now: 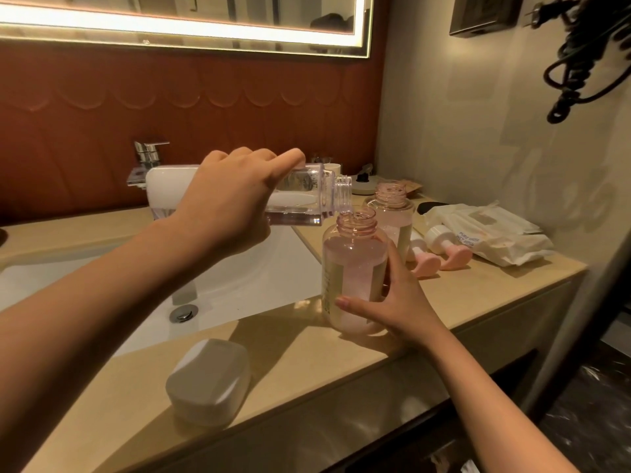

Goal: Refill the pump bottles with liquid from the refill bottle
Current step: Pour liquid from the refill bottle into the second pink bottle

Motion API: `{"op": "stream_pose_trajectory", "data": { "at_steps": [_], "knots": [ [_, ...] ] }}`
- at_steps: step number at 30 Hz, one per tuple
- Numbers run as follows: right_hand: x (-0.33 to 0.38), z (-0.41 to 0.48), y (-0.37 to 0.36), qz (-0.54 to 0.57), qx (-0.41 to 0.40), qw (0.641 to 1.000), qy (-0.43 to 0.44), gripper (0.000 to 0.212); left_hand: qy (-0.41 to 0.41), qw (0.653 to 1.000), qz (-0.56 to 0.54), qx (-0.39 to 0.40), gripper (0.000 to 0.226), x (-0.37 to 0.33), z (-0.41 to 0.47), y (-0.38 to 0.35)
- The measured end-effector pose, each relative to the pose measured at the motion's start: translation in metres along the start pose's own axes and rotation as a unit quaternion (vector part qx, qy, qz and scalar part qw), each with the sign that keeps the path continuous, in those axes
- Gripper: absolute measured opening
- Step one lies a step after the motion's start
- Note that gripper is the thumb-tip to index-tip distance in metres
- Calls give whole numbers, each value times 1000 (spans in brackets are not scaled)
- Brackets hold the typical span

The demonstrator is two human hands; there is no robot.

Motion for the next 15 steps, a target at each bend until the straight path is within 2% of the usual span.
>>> {"op": "stream_pose_trajectory", "data": {
  "at_steps": [15],
  "knots": [
    [-2,1,0,14,8,1000,7,99,2,1000,8,0,72,0,0,1]
  ]
}}
Point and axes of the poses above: each hand's wrist, its own z-axis towards the middle knuckle, its own y-axis out of the back of the hand, x = y × z, the point moved 10 cm from there along z, towards the middle knuckle, and after that the axes turned 11 degrees about x, right-handed, at the moved point
